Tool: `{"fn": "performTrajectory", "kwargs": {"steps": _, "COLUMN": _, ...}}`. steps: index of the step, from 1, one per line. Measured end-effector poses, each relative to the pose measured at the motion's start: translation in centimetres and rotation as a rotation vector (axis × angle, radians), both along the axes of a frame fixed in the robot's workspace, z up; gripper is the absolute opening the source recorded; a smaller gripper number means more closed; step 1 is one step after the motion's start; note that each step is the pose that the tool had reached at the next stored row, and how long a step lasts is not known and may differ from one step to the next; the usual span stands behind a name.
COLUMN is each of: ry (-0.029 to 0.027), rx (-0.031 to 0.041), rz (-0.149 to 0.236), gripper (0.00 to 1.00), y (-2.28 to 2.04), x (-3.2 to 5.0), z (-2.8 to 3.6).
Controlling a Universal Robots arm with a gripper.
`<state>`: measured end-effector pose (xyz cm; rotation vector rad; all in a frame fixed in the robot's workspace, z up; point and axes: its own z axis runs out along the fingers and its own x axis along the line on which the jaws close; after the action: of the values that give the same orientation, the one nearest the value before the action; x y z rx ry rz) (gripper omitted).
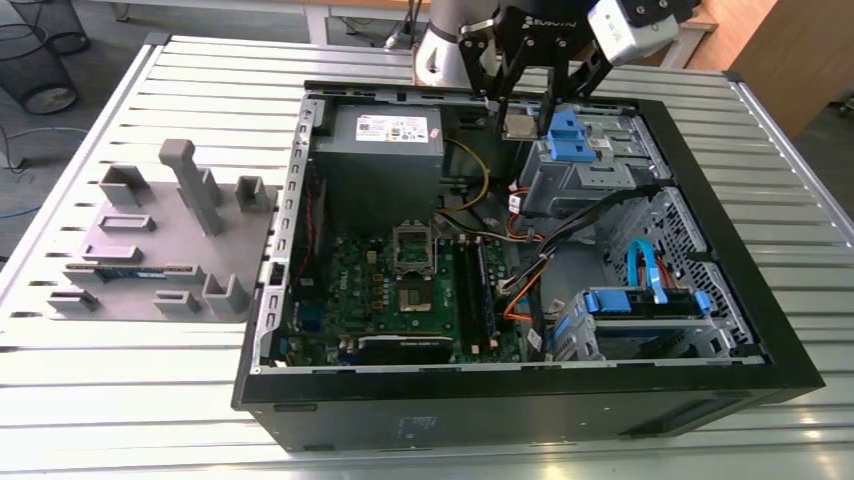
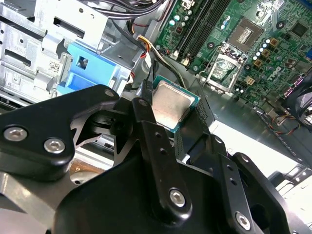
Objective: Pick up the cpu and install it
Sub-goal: 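Pick up the cpu and move it towards the insertion slot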
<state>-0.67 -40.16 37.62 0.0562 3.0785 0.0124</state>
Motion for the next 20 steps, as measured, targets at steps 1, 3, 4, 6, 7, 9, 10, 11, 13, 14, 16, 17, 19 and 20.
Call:
{"fn": "performTrajectory", "kwargs": {"steps": 1, "ry": 0.0000, "rx": 0.0000, "rz": 0.000, "gripper": 0.47, "y": 0.00, "x": 0.00, "z": 0.00}}
{"fn": "performTrajectory", "kwargs": {"steps": 3, "ry": 0.0000, "rx": 0.0001, "rz": 0.000, "gripper": 0.47, "y": -0.01, "x": -0.01, "z": 0.00}}
{"fn": "performTrajectory", "kwargs": {"steps": 4, "ry": 0.0000, "rx": 0.0002, "rz": 0.000, "gripper": 0.47, "y": -0.07, "x": -0.01, "z": -0.01}}
{"fn": "performTrajectory", "kwargs": {"steps": 6, "ry": 0.0000, "rx": 0.0000, "rz": 0.000, "gripper": 0.47, "y": -0.25, "x": -0.05, "z": -0.01}}
{"fn": "performTrajectory", "kwargs": {"steps": 7, "ry": 0.0000, "rx": 0.0001, "rz": 0.000, "gripper": 0.47, "y": -0.39, "x": -0.12, "z": -0.03}}
{"fn": "performTrajectory", "kwargs": {"steps": 9, "ry": -0.0003, "rx": 0.0001, "rz": 0.000, "gripper": 0.47, "y": -0.69, "x": -0.43, "z": -0.09}}
{"fn": "performTrajectory", "kwargs": {"steps": 10, "ry": -0.0006, "rx": 0.0001, "rz": 0.000, "gripper": 0.47, "y": -0.85, "x": -0.67, "z": -0.13}}
{"fn": "performTrajectory", "kwargs": {"steps": 11, "ry": -0.0007, "rx": -0.0001, "rz": 0.000, "gripper": 0.47, "y": -1.01, "x": -0.93, "z": -0.17}}
{"fn": "performTrajectory", "kwargs": {"steps": 13, "ry": -0.0011, "rx": -0.0001, "rz": 0.000, "gripper": 0.47, "y": -1.34, "x": -1.54, "z": -0.28}}
{"fn": "performTrajectory", "kwargs": {"steps": 14, "ry": -0.0012, "rx": 0.0000, "rz": 0.000, "gripper": 0.47, "y": -1.53, "x": -1.89, "z": -0.35}}
{"fn": "performTrajectory", "kwargs": {"steps": 16, "ry": -0.0012, "rx": 0.0000, "rz": 0.000, "gripper": 0.47, "y": -1.88, "x": -2.51, "z": -0.49}}
{"fn": "performTrajectory", "kwargs": {"steps": 17, "ry": -0.0012, "rx": -0.0001, "rz": 0.000, "gripper": 0.47, "y": -2.06, "x": -2.80, "z": -0.57}}
{"fn": "performTrajectory", "kwargs": {"steps": 19, "ry": -0.0012, "rx": 0.0000, "rz": 0.000, "gripper": 0.47, "y": -2.45, "x": -3.38, "z": -0.74}}
{"fn": "performTrajectory", "kwargs": {"steps": 20, "ry": -0.0013, "rx": 0.0001, "rz": 0.000, "gripper": 0.47, "y": -2.67, "x": -3.66, "z": -0.84}}
